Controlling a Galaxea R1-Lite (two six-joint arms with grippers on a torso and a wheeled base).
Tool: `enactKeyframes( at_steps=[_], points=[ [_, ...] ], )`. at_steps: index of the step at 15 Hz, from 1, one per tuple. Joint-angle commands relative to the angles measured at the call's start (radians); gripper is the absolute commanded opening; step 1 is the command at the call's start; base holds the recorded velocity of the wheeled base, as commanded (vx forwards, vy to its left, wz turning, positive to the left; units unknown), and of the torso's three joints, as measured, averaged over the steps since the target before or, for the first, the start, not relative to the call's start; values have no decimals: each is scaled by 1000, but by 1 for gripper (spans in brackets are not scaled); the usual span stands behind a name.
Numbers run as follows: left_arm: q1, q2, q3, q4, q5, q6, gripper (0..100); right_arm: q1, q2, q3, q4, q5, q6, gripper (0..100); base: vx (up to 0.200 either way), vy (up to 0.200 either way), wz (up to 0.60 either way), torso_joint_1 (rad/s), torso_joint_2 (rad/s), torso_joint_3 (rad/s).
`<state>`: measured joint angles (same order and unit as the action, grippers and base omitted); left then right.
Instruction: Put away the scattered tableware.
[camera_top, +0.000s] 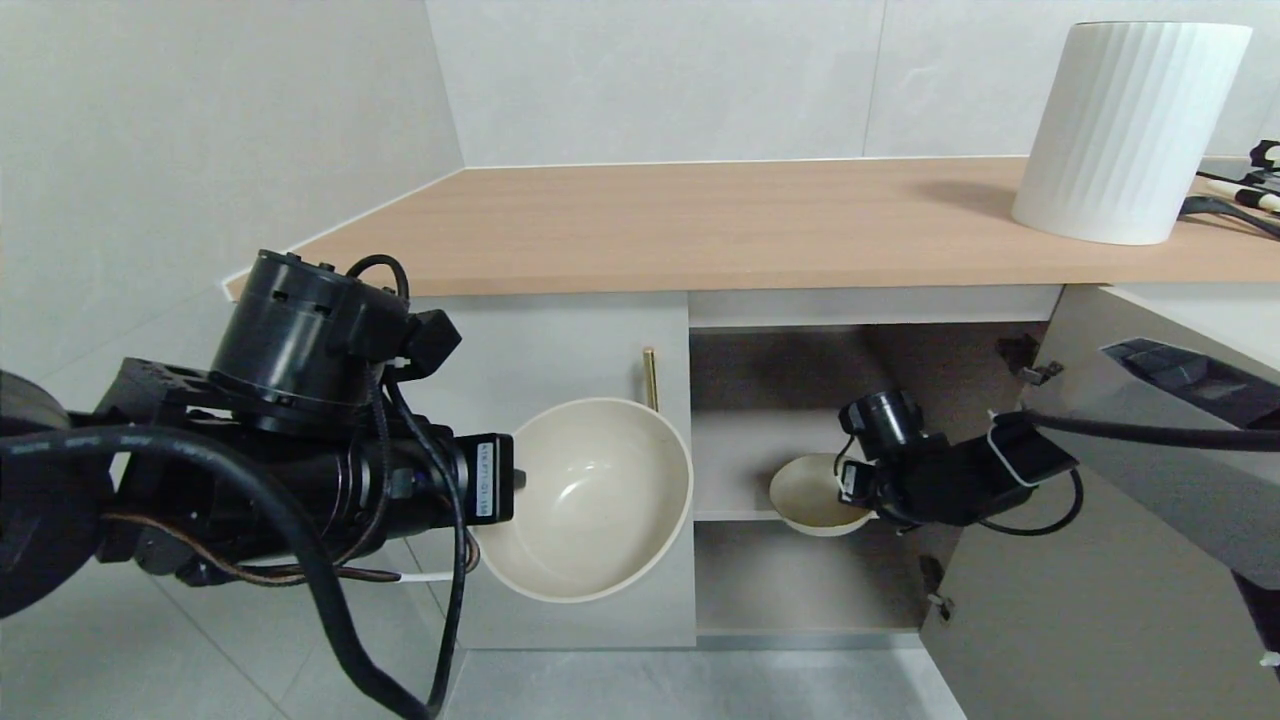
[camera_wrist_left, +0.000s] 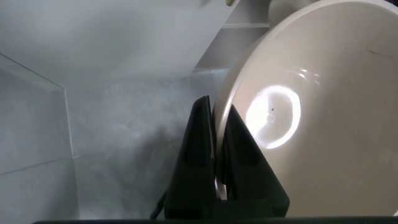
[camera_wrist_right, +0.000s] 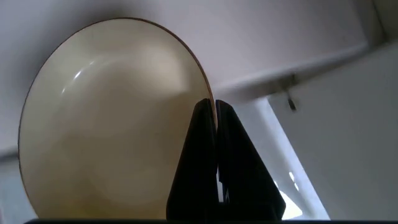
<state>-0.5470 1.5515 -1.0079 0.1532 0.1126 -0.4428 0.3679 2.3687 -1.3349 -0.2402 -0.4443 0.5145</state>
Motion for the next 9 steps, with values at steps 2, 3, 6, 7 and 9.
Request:
enactKeyframes(
  at_steps=[2, 3, 6, 7, 9],
  points=[
    [-1, 13, -1, -1, 1, -2, 0, -24, 122, -171, -2, -8, -45, 0, 0, 0, 0, 0, 0, 0],
    [-1, 13, 0, -12, 1, -2, 0, -27, 144, -204, 1, -8, -48, 0, 0, 0, 0, 0, 0, 0],
    [-1, 15, 0, -18, 1, -2, 0, -50, 204, -259, -7, -21, -44, 0, 0, 0, 0, 0, 0, 0],
    [-1, 15, 0, -20, 1, -2, 0, -60, 215, -274, -7, -21, -40, 0, 0, 0, 0, 0, 0, 0],
    [-1, 16, 0, -21, 1, -4, 0, -83, 244, -317, -7, -21, -40, 0, 0, 0, 0, 0, 0, 0]
  ],
)
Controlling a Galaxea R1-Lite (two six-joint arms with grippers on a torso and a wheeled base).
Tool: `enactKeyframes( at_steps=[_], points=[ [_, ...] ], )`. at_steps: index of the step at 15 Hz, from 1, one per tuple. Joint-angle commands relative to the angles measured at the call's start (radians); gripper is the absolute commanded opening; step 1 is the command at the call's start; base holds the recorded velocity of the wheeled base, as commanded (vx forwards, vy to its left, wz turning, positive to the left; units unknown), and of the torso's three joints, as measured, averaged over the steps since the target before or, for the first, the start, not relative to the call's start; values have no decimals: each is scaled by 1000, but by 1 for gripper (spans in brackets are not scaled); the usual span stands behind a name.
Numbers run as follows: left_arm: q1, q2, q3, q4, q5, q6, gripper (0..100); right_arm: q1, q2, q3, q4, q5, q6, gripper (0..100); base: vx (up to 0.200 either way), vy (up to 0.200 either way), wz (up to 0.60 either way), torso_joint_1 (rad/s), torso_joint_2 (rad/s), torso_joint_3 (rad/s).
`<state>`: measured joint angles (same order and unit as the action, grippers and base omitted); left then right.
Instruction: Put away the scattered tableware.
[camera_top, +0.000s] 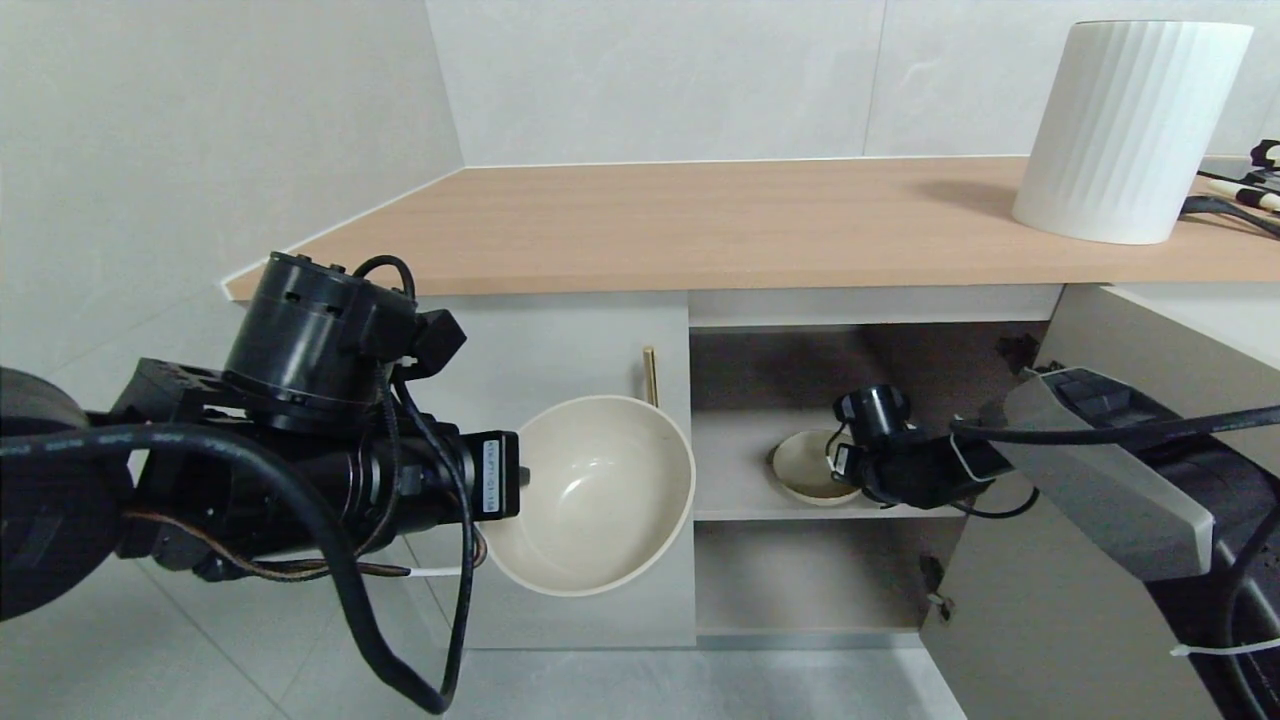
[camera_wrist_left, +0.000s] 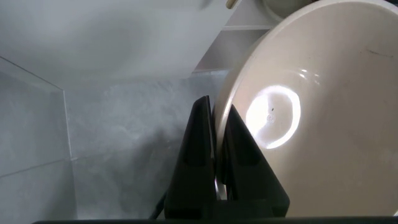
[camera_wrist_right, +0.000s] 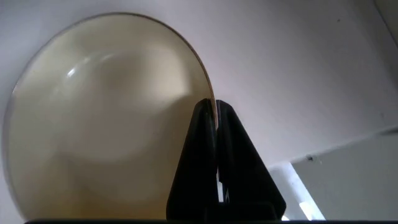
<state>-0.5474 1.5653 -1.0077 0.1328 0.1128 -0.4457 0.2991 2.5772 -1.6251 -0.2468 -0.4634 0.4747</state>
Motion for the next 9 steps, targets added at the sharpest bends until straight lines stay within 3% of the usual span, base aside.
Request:
enactKeyframes(
  at_steps=[1, 9],
  points=[
    [0, 2, 0, -1, 1, -1, 0, -20, 46, -44, 0, -1, -1, 0, 0, 0, 0, 0, 0, 0],
    [0, 10, 0, -1, 1, -1, 0, -14, 64, -88, 0, 0, 1, 0, 0, 0, 0, 0, 0, 0]
  ],
)
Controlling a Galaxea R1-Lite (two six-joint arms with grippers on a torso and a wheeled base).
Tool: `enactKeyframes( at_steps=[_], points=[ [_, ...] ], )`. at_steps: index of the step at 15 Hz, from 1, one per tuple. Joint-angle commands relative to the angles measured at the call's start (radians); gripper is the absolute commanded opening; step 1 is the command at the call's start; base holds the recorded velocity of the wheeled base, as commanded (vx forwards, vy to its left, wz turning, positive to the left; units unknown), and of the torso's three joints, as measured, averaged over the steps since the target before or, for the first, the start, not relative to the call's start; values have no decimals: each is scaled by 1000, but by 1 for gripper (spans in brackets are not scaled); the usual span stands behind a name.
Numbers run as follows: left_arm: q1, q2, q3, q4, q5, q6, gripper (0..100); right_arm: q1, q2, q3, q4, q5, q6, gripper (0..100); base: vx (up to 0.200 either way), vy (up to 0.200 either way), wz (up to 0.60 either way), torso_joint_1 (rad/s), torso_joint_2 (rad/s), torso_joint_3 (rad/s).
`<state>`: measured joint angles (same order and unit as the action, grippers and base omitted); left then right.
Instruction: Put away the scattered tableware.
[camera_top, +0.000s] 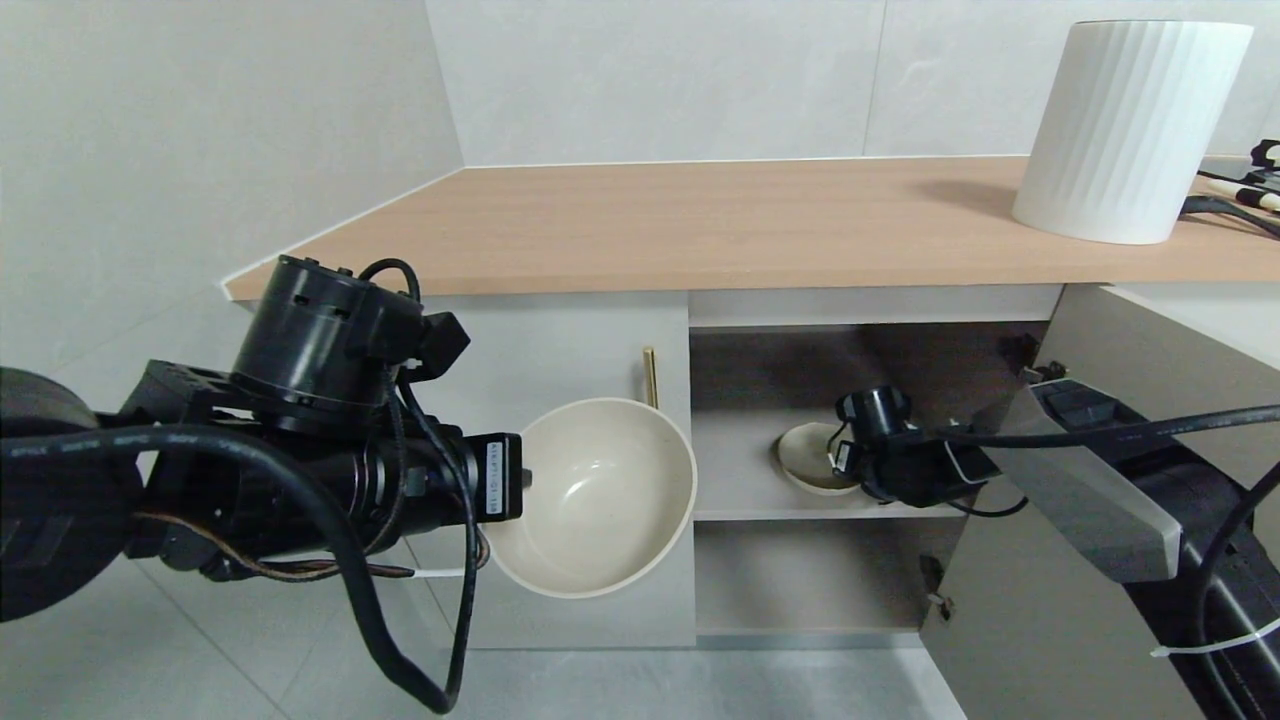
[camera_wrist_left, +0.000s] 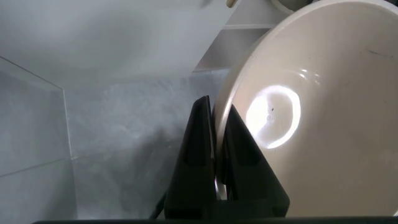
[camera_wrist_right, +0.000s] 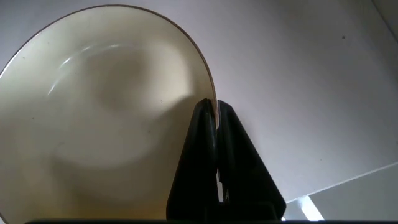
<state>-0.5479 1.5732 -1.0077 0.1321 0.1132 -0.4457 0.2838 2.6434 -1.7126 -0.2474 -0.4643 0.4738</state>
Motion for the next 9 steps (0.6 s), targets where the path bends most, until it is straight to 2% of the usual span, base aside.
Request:
enactKeyframes(
  at_steps=[1, 2, 3, 9],
  points=[
    [0, 2, 0, 0, 0, -1, 0, 1, -2, -4, -1, 1, 0, 0, 0, 0, 0, 0, 0, 0],
    [0, 2, 0, 0, 0, -1, 0, 1, 0, -7, 0, 1, 0, 0, 0, 0, 0, 0, 0, 0],
    [0, 1, 0, 0, 0, -1, 0, 1, -2, -7, 0, 1, 2, 100, 0, 0, 0, 0, 0, 0],
    [0, -4, 0, 0, 0, -1, 0, 9, -79, 36, 0, 1, 35, 100, 0, 0, 0, 0, 0, 0]
  ],
)
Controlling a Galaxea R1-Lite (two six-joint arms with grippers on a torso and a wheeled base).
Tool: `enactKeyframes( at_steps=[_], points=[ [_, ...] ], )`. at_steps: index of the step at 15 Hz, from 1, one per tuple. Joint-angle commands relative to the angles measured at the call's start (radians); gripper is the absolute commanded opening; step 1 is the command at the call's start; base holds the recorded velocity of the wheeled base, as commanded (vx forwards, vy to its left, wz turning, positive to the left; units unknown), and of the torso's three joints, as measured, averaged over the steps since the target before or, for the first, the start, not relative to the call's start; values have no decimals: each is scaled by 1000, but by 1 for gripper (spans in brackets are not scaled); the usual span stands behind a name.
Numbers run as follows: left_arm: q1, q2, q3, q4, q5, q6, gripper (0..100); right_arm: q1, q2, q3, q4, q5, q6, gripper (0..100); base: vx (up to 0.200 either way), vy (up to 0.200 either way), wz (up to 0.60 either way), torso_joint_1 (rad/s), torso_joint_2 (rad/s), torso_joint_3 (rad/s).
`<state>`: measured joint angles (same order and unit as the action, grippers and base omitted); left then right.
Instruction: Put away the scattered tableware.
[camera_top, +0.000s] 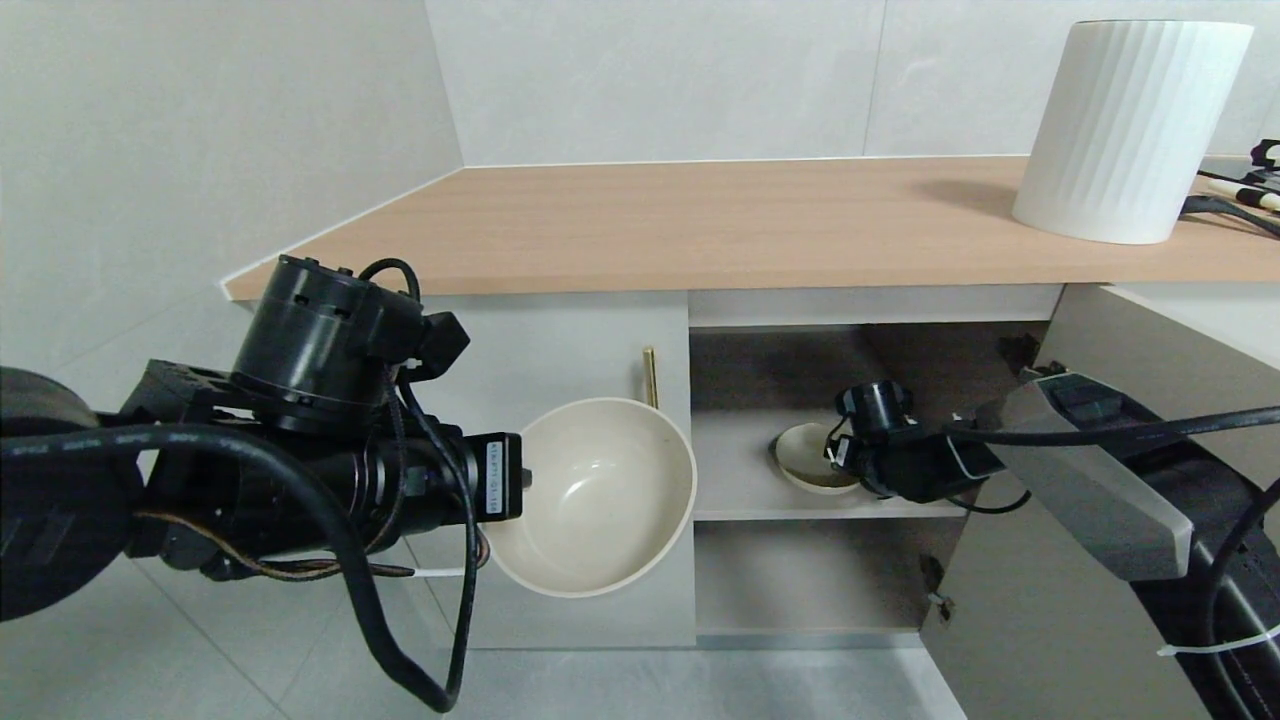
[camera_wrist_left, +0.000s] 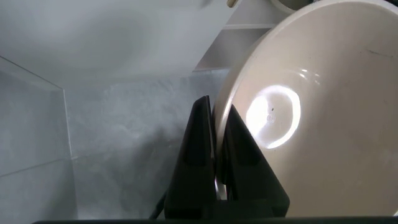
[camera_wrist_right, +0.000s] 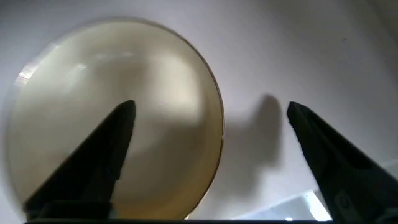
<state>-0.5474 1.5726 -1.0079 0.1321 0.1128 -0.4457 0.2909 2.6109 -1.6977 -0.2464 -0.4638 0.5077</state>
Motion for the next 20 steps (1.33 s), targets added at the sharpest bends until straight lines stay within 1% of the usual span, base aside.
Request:
enactKeyframes(
  at_steps=[1, 2, 3, 4, 5, 6, 7, 8, 9, 10, 11, 13, 14, 16, 20],
  points=[
    [0, 3, 0, 0, -1, 1, 0, 11, -98, 69, -1, 7, 18, 100, 0, 0, 0, 0, 0, 0],
    [0, 14, 2, 0, -1, 2, 0, 27, -161, 131, -1, 11, 35, 100, 0, 0, 0, 0, 0, 0],
    [-12, 29, 6, 0, -1, 5, 0, 71, -264, 273, 1, 45, 35, 100, 0, 0, 0, 0, 0, 0],
    [-32, 43, 12, 0, -1, 7, 0, 111, -359, 383, -1, 88, 34, 100, 0, 0, 0, 0, 0, 0],
    [-40, 67, 12, -2, -1, 22, 0, 151, -462, 461, -1, 128, 29, 100, 0, 0, 0, 0, 0, 0],
    [-40, 95, 11, -8, 2, 61, 0, 189, -561, 515, 6, 155, 25, 100, 0, 0, 0, 0, 0, 0],
    [-40, 122, 12, -37, 16, 96, 0, 221, -649, 570, 9, 185, -8, 100, 0, 0, 0, 0, 0, 0],
    [-42, 164, 14, -88, 50, 124, 0, 241, -750, 633, 6, 217, -72, 100, 0, 0, 0, 0, 0, 0],
    [-46, 202, 12, -131, 87, 134, 0, 252, -825, 670, 6, 243, -109, 100, 0, 0, 0, 0, 0, 0],
    [-52, 221, 12, -152, 104, 139, 0, 255, -856, 681, 7, 257, -120, 100, 0, 0, 0, 0, 0, 0],
    [-78, 273, 8, -221, 145, 139, 0, 277, -930, 699, 25, 290, -133, 100, 0, 0, 0, 0, 0, 0],
    [-126, 304, 2, -276, 146, 140, 0, 324, -979, 698, 99, 294, -136, 100, 0, 0, 0, 0, 0, 0],
    [-143, 316, -20, -281, 148, 139, 0, 353, -993, 699, 116, 294, -136, 100, 0, 0, 0, 0, 0, 0],
    [-161, 317, -24, -282, 150, 137, 0, 398, -997, 708, 119, 292, -136, 100, 0, 0, 0, 0, 0, 0],
    [-187, 311, -31, -284, 151, 134, 0, 445, -957, 713, 134, 290, -136, 100, 0, 0, 0, 0, 0, 0]
  ],
)
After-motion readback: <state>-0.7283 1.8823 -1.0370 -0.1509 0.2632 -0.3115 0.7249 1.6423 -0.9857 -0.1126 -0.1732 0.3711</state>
